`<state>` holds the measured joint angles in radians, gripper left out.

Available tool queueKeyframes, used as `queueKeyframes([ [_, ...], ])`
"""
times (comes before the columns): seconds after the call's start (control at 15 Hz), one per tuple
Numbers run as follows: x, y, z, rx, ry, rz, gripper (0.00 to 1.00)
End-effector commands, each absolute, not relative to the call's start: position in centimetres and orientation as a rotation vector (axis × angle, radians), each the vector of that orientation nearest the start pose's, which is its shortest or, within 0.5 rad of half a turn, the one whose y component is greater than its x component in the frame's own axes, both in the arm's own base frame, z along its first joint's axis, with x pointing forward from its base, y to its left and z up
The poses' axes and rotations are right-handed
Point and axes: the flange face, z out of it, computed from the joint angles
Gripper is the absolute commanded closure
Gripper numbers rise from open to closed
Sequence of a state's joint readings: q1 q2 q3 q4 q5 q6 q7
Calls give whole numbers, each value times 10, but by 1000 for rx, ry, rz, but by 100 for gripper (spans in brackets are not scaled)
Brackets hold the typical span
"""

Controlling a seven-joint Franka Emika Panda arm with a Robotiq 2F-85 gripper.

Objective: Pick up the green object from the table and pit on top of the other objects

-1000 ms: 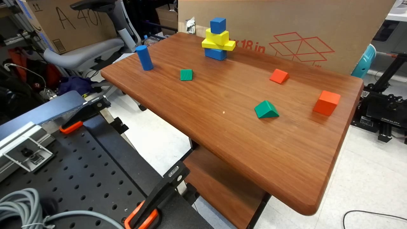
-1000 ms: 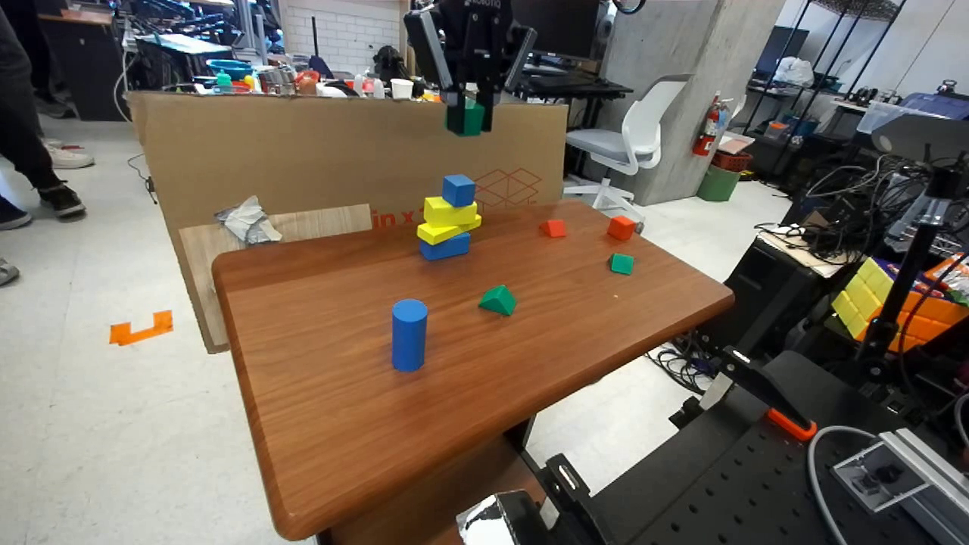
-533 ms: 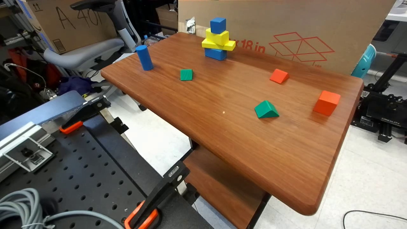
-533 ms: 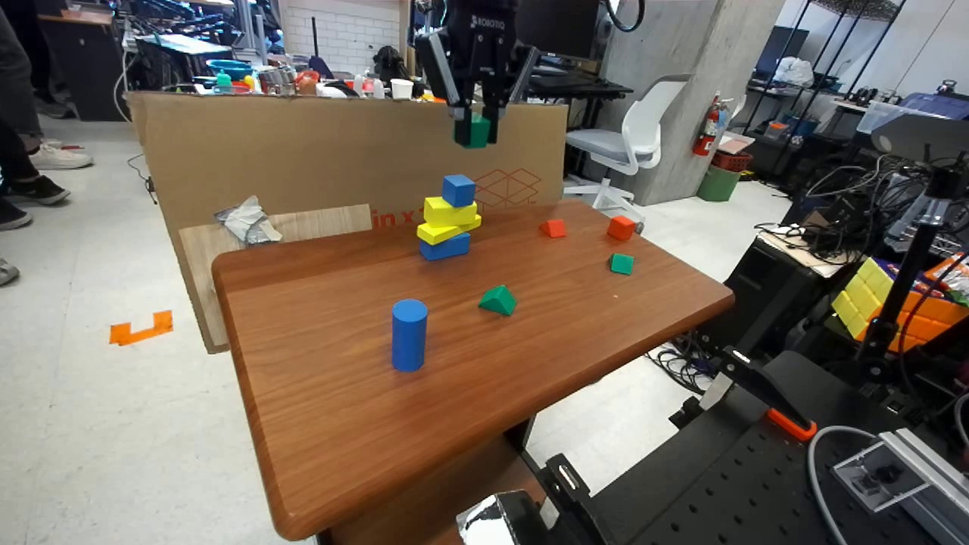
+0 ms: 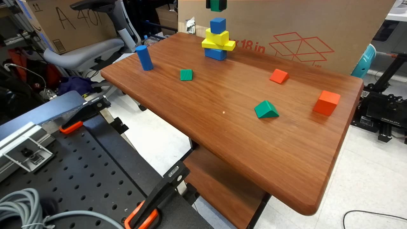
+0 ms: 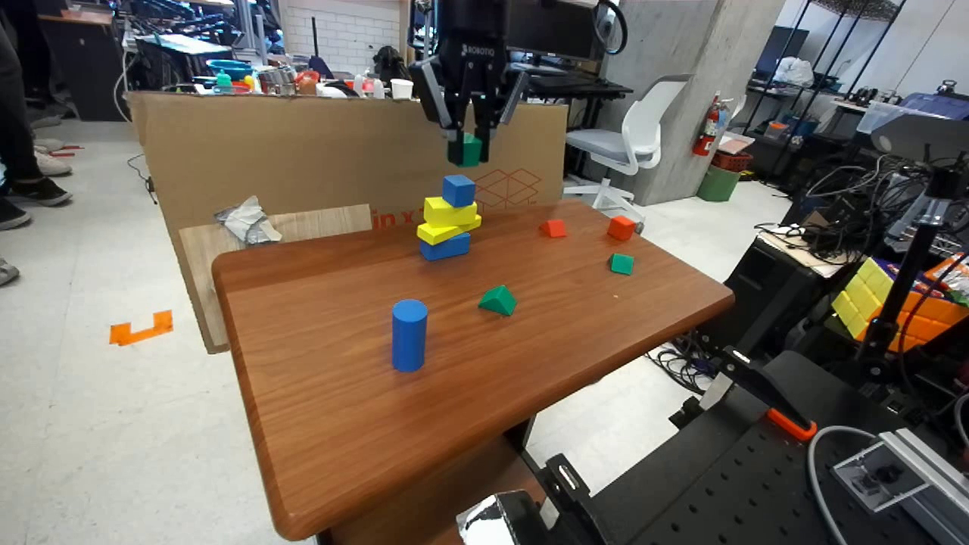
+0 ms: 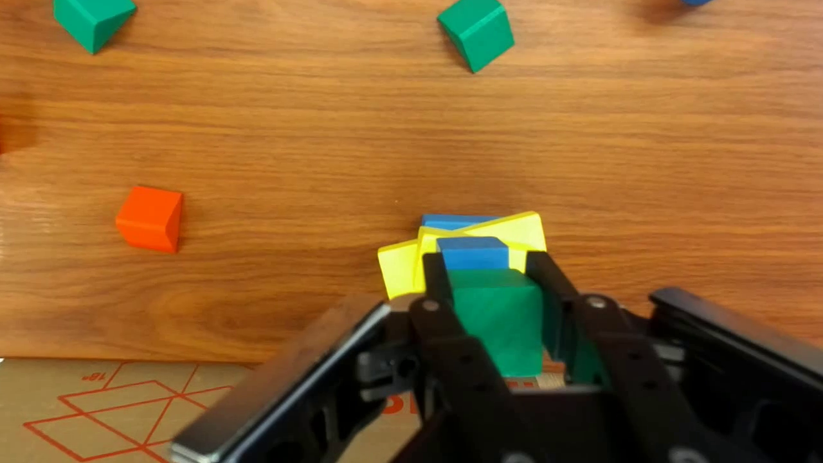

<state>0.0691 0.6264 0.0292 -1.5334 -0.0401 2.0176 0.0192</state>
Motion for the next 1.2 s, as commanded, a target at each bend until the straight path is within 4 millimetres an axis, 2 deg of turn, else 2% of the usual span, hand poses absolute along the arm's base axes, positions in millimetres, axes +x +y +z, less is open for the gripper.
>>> queueKeyframes([
  [0.0, 694, 65, 279, -3147, -133, 251, 91],
  [1.13, 699, 66, 260, -3149, -116, 281, 91],
])
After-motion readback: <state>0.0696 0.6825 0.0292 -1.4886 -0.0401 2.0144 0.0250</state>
